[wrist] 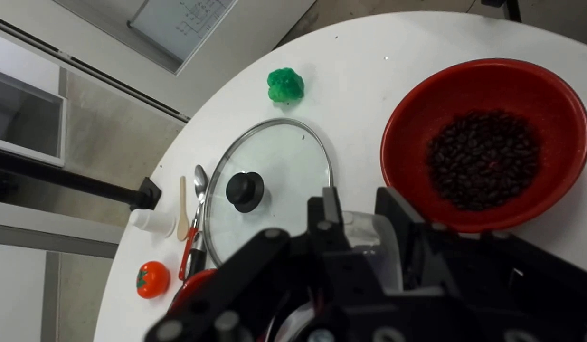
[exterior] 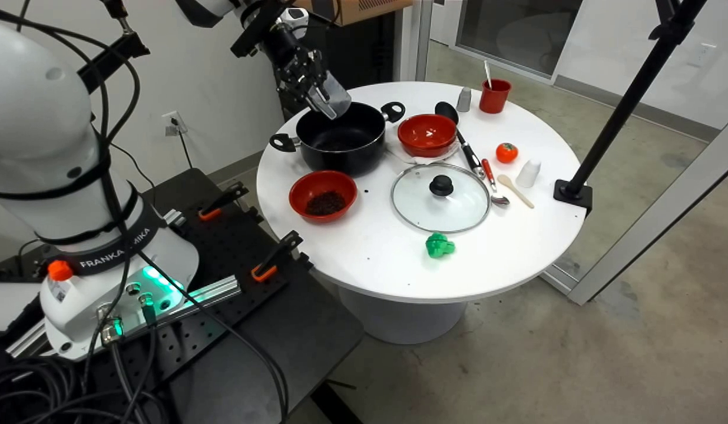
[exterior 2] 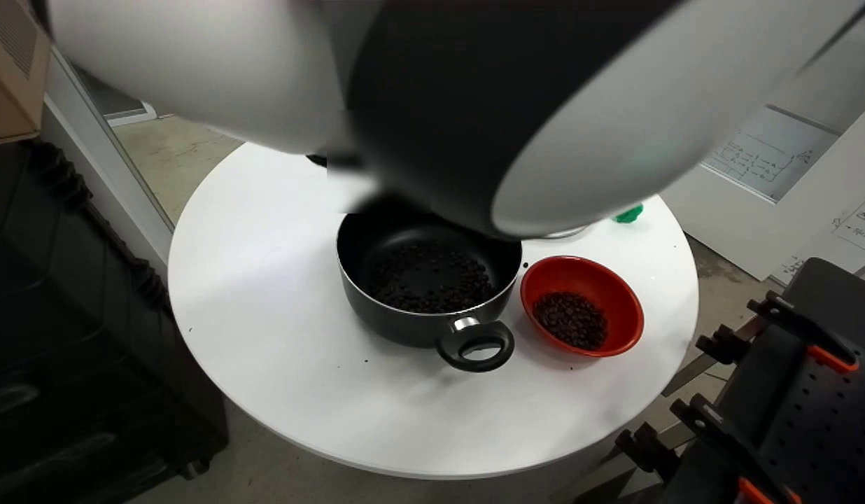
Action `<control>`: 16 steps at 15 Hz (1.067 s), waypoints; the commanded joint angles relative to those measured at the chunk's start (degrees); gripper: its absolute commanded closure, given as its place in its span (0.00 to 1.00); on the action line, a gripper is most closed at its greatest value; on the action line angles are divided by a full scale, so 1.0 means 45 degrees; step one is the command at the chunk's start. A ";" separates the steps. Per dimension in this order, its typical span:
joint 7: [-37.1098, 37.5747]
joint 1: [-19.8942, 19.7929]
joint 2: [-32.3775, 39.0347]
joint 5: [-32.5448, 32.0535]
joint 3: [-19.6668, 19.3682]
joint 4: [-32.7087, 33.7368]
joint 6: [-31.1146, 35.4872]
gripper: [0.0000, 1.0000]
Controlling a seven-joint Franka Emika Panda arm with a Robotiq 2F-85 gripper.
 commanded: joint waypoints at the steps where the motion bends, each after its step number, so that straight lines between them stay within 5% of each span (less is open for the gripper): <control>1: 0.0827 0.0399 0.0810 -0.0316 -0.0130 0.0870 -0.1542 0.93; 16: 0.3532 0.1888 0.3271 -0.5001 0.0292 0.1819 -0.7203 0.93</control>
